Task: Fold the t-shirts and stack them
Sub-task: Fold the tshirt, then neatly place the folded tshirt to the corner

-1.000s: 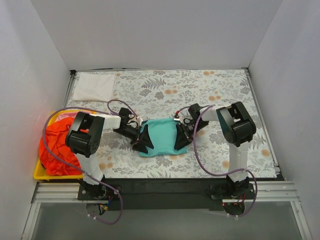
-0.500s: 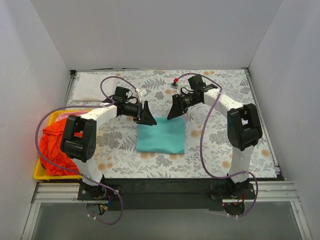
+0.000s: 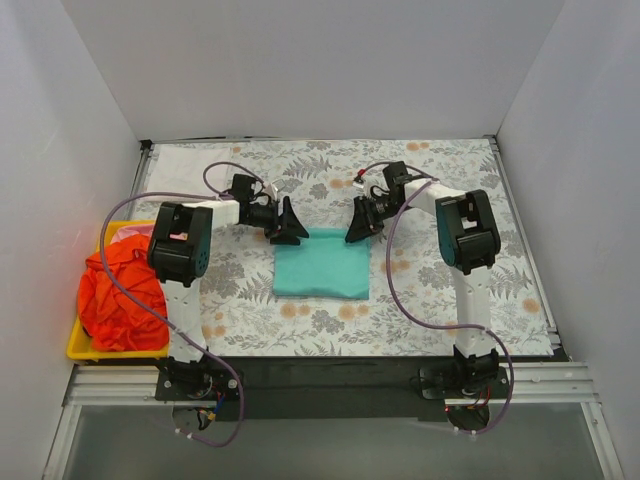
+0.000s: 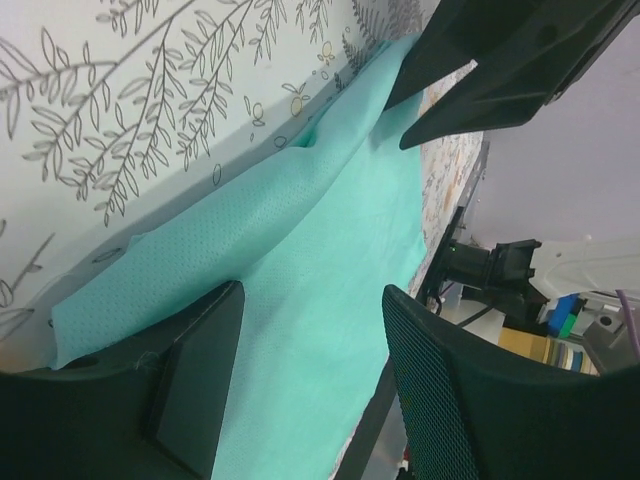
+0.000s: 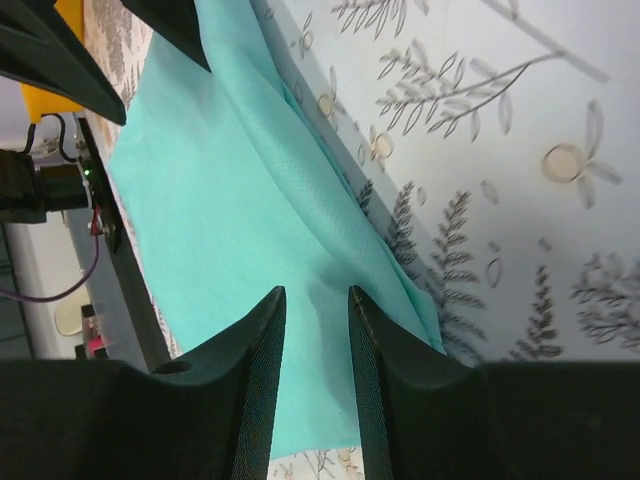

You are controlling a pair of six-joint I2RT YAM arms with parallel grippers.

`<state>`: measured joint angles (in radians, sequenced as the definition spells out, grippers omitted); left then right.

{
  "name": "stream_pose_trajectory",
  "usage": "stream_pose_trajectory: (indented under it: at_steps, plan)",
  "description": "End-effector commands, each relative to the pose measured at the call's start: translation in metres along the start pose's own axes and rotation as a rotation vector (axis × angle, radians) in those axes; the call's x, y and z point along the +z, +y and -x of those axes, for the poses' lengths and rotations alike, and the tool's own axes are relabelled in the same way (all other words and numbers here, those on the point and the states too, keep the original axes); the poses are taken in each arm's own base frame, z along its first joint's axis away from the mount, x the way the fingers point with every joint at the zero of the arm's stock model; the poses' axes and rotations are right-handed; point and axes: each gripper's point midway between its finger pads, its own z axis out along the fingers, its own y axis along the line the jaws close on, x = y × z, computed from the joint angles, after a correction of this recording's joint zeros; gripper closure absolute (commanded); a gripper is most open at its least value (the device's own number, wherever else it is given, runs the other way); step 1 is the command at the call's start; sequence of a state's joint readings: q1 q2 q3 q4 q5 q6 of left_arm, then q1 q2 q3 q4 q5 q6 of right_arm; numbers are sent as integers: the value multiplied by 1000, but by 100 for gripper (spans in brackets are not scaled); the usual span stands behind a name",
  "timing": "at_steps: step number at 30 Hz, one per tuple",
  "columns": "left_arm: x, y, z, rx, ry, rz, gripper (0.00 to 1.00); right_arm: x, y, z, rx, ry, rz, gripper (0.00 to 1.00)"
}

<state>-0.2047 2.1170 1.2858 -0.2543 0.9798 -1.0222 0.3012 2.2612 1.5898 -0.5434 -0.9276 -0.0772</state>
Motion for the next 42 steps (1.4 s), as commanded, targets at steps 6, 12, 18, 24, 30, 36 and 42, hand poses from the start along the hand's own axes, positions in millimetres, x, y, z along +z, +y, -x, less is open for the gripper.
stream_pose_trajectory:
  at_steps: [6,12,18,24,30,36,42]
  plan:
    - [-32,-26,80,188,-143,18,38,-37,-11,68,-94,-144,-112,59]
    - [-101,-67,76,107,-280,31,35,-58,99,88,-310,-199,35,55]
    - [-162,-41,54,31,-385,235,31,-2,142,60,-641,-80,-268,58]
    - [-183,-10,47,-60,-374,466,30,71,172,23,-891,56,-430,60]
    - [-183,-2,42,-84,-344,443,31,120,180,0,-982,137,-446,60]
    - [-180,7,39,-100,-332,446,31,142,156,-15,-1003,215,-466,57]
    - [-169,17,30,-172,-307,424,30,159,129,-36,-971,292,-452,56]
